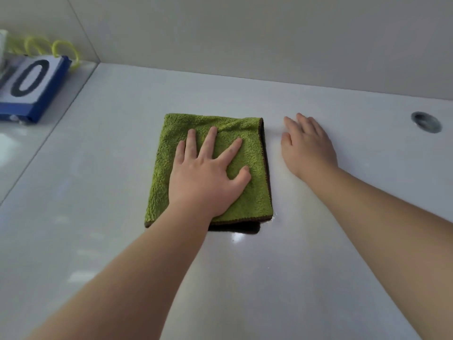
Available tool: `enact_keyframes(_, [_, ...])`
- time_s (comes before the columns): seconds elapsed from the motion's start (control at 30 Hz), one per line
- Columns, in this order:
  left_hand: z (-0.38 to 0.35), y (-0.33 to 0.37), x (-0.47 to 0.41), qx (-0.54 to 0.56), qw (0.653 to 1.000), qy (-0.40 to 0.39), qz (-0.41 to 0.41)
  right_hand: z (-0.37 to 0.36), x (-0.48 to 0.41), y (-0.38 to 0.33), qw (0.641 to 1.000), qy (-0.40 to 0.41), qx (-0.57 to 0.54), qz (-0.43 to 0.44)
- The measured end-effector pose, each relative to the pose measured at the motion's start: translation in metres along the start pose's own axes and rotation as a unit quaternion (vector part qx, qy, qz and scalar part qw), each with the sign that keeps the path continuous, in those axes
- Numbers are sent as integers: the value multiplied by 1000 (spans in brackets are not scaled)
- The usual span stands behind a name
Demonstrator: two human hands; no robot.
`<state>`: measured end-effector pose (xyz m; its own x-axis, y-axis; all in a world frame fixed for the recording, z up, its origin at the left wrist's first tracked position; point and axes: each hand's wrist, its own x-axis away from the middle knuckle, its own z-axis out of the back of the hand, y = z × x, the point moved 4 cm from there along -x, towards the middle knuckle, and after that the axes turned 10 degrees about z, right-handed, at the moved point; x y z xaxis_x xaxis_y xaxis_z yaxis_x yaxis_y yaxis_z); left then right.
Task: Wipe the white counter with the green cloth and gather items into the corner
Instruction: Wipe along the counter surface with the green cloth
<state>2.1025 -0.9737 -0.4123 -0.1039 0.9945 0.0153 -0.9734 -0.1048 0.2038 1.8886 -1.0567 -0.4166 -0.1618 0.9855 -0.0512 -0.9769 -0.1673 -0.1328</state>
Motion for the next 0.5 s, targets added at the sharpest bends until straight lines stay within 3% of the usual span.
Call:
enact_keyframes(0.13, [1, 1, 40, 20, 1000, 3, 1, -2, -2, 3, 1000, -31, 4, 3])
enact_keyframes(0.5, [-3, 5, 133, 29, 999, 16, 13, 3, 0, 2, 1000, -3, 14, 9])
